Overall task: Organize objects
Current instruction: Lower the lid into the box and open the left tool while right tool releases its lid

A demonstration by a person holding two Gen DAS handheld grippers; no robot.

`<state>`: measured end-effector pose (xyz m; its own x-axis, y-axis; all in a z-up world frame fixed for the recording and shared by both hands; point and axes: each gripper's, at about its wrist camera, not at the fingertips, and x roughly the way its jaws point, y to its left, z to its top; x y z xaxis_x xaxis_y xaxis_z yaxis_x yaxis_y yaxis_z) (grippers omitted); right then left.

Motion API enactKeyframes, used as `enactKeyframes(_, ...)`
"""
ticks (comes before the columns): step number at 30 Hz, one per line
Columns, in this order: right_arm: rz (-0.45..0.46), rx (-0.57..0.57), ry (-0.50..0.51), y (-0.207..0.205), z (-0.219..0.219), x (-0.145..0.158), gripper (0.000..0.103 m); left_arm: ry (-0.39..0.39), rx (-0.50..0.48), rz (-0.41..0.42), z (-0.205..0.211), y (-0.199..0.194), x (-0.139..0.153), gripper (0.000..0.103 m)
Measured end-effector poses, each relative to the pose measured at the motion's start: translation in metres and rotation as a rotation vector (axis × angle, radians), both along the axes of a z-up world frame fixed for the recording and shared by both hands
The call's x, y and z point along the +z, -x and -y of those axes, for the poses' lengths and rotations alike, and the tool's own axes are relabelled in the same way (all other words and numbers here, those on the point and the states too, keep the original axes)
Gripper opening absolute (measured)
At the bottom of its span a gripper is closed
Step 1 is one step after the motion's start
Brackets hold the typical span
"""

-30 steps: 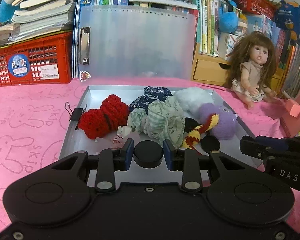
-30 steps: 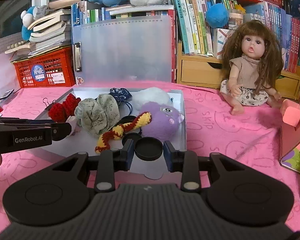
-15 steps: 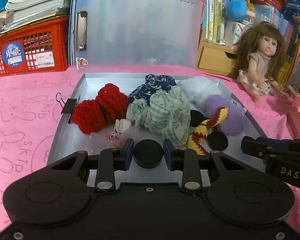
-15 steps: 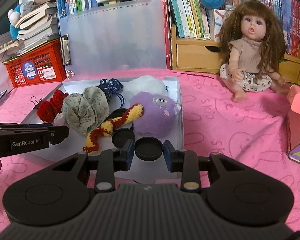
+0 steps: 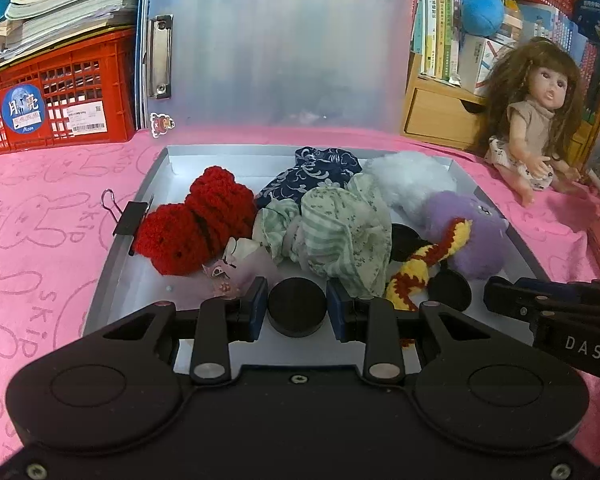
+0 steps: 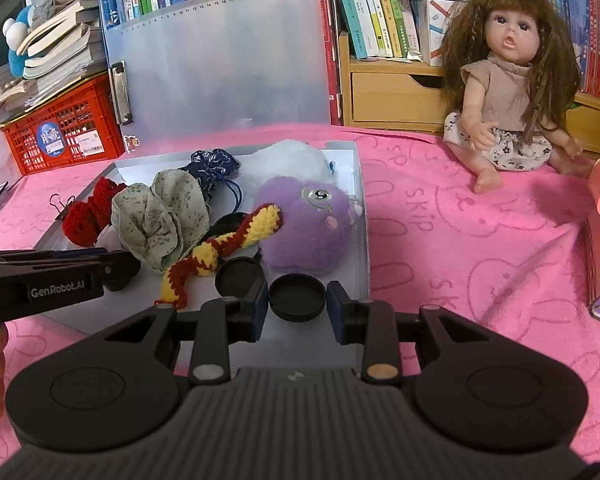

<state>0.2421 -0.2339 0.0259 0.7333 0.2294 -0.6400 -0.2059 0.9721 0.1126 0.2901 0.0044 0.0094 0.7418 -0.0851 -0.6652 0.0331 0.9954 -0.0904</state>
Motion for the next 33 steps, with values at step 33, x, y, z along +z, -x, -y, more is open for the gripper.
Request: enactKeyframes(33, -0.004, 0.010, -0.010, -0.0072, -0.0090, -0.0042, 0.059, -0.030, 0.023, 0.030, -0.0002, -0.0056, -0.0092, 0.041)
